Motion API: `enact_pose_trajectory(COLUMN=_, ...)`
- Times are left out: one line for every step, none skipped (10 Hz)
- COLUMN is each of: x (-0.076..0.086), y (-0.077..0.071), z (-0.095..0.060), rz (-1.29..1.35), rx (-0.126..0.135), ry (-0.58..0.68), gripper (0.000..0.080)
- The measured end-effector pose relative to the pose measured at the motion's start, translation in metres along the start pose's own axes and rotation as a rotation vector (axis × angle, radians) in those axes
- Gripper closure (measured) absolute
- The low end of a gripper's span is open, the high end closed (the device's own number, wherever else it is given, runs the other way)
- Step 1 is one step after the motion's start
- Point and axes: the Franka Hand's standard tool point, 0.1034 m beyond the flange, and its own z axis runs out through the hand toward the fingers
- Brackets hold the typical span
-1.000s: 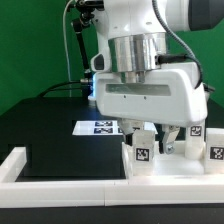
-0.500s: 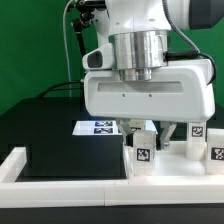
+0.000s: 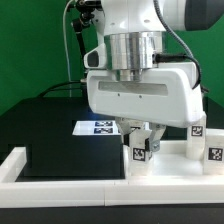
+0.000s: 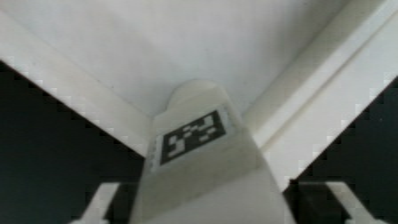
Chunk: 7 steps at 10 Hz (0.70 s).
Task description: Assemble square table
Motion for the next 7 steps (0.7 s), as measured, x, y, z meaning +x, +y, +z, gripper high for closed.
enact_pose_trajectory(x=0.0, y=0.0, z=0.0, rz=0.0, rx=0.0, ry=0.0, gripper=0.044)
enact_pose_trajectory(x=0.001, y=0.0, z=0.0, rz=0.001, rx=0.0, ry=0.001, gripper=0.0445)
enact_pose_trajectory(x=0.001, y=0.001, z=0.0, rz=0.001, rx=0.0, ry=0.001, gripper=0.0445)
enact_pose_trajectory(x=0.001, y=0.001, z=0.0, rz=0.001, rx=0.0, ry=0.001, gripper=0.0445)
enact_pose_trajectory(x=0.001, y=0.0, z=-0.004, rz=-0.004, rx=0.004, ry=-0.002, gripper=0.0445)
enact_pose_trajectory(x=0.001, y=-0.005, z=-0.02, rz=-0.002, rx=0.025, ry=-0.004, gripper=0.0373)
enact_pose_trajectory(x=-0.001, y=-0.005, z=-0.033, rz=0.001, rx=0.04, ry=-0.003, gripper=0.0212)
